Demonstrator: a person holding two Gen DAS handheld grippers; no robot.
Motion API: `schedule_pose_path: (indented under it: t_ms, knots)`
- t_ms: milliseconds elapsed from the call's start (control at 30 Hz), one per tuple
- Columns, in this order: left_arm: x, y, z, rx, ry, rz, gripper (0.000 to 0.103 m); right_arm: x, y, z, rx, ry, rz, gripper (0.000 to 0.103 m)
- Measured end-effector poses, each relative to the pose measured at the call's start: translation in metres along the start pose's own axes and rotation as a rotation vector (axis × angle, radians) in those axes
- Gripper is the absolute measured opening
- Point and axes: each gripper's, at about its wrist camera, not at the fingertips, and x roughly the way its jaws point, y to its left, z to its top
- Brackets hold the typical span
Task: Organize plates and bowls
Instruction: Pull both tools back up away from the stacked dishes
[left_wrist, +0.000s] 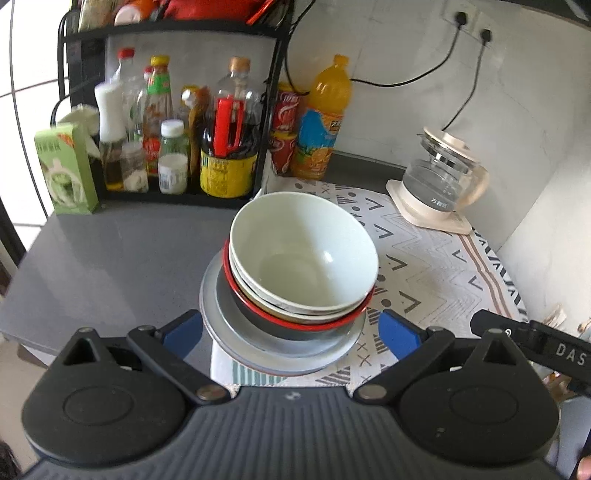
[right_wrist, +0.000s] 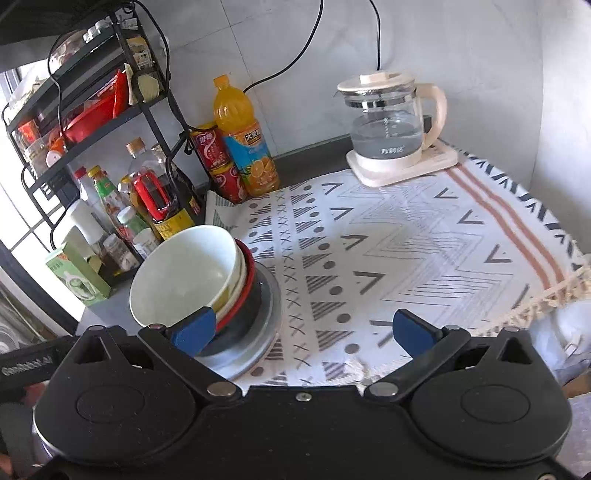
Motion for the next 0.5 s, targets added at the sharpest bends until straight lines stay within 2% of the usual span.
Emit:
schedule_pose_path:
  t_ms: [500]
  knots:
    - [-0.051,-0.012,-0.032,0.099,-0.042,0.007,0.100,-0.055,0.003,-0.033,-0.084,-0.048,-0.050,0.103]
